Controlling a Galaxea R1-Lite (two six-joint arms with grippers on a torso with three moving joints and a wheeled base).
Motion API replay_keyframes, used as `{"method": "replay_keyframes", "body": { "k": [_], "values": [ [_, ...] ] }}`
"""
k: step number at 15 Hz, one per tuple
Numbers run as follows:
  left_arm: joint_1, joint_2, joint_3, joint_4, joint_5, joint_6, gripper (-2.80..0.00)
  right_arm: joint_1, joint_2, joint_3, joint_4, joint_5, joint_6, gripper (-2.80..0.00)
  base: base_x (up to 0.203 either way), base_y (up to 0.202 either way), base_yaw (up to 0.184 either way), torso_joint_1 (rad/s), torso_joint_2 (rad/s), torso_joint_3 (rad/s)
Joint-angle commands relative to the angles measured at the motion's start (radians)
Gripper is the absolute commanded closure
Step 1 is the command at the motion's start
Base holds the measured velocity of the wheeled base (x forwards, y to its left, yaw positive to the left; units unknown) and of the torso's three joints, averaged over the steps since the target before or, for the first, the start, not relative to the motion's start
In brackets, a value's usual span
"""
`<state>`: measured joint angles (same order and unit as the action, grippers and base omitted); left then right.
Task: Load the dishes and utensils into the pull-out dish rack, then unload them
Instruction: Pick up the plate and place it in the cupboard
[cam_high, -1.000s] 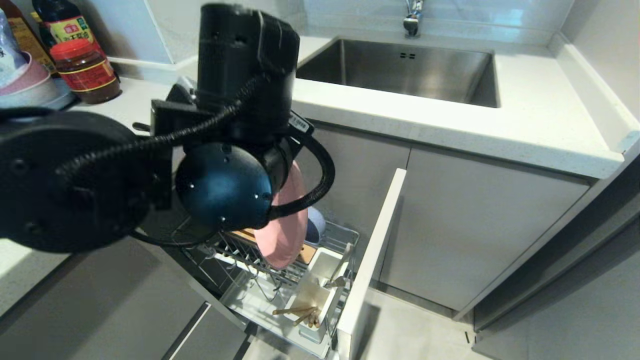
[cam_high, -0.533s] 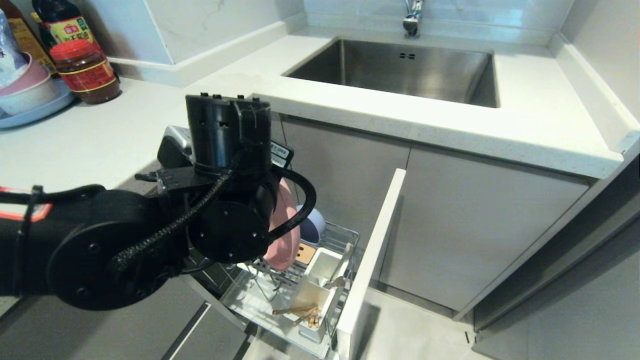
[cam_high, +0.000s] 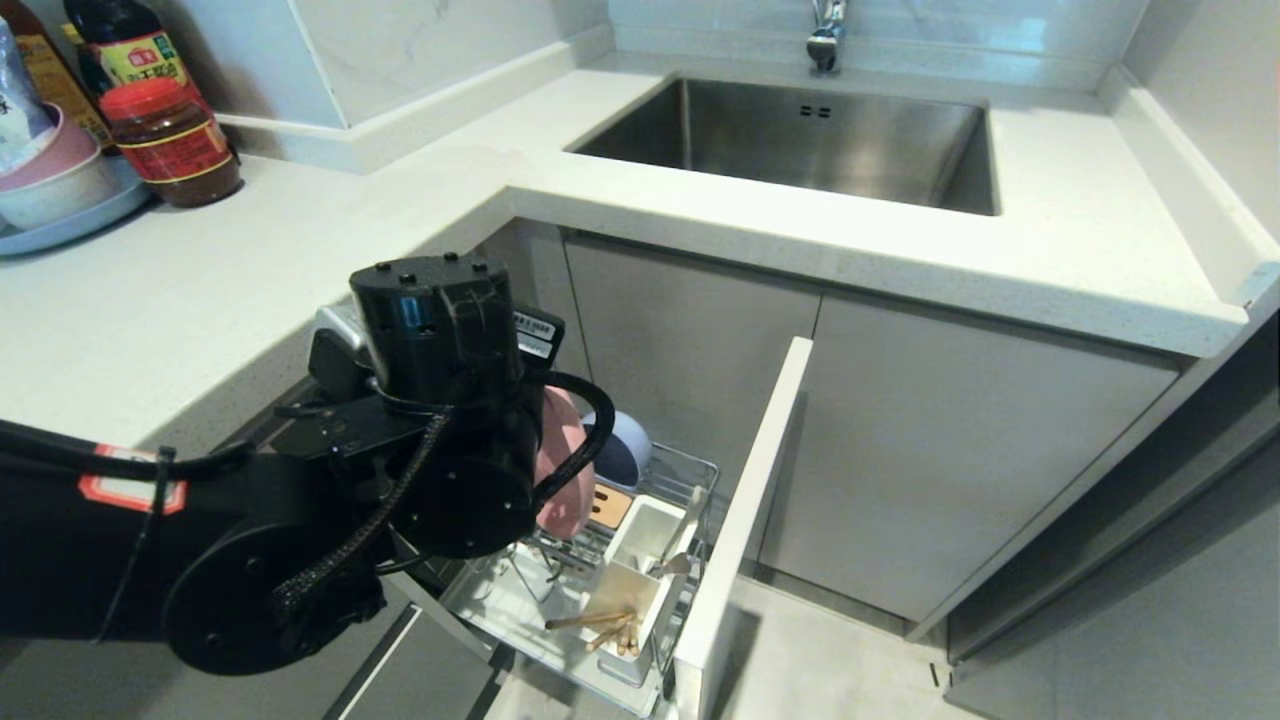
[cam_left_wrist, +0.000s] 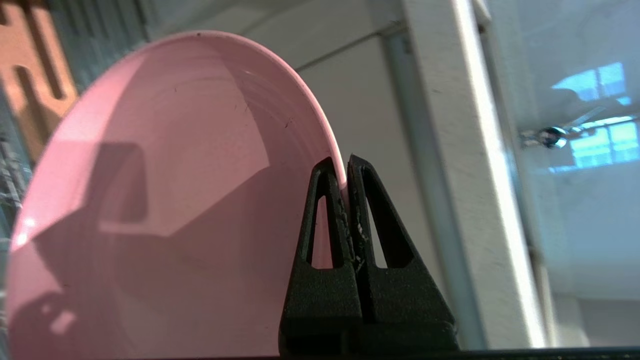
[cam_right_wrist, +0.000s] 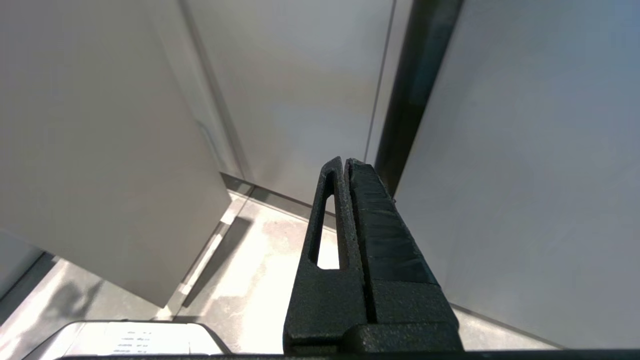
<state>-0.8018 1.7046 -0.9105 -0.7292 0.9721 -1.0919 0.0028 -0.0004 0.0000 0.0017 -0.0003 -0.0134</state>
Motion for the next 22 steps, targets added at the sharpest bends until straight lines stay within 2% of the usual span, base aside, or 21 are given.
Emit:
{"method": "replay_keyframes", "body": {
  "k": [1,3,6,9,17,22],
  "values": [
    [0.016,0.033,0.027,-0.031,0.007,-0.008,0.00,0.000,0.000,0.000,0.000,-0.001,0.000,0.00,0.000,0.000,0.000,0.000,0.00,0.000],
    [0.038,0.057,0.056,-0.111,0.005,-0.006,0.00,0.000,0.000,0.000,0.000,0.000,0.000,0.00,0.000,0.000,0.000,0.000,0.00,0.000],
    [0.058,0.091,0.076,-0.142,0.005,-0.007,0.00,0.000,0.000,0.000,0.000,0.000,0.000,0.00,0.000,0.000,0.000,0.000,0.00,0.000],
    [0.059,0.138,0.130,-0.263,0.006,0.016,0.00,0.000,0.000,0.000,0.000,0.000,0.000,0.00,0.000,0.000,0.000,0.000,0.00,0.000],
    [0.062,0.142,0.137,-0.268,0.026,0.008,0.00,0.000,0.000,0.000,0.000,0.000,0.000,0.00,0.000,0.000,0.000,0.000,0.00,0.000],
    [0.062,0.124,0.149,-0.333,0.019,0.011,0.00,0.000,0.000,0.000,0.000,0.000,0.000,0.00,0.000,0.000,0.000,0.000,0.00,0.000]
  ]
}}
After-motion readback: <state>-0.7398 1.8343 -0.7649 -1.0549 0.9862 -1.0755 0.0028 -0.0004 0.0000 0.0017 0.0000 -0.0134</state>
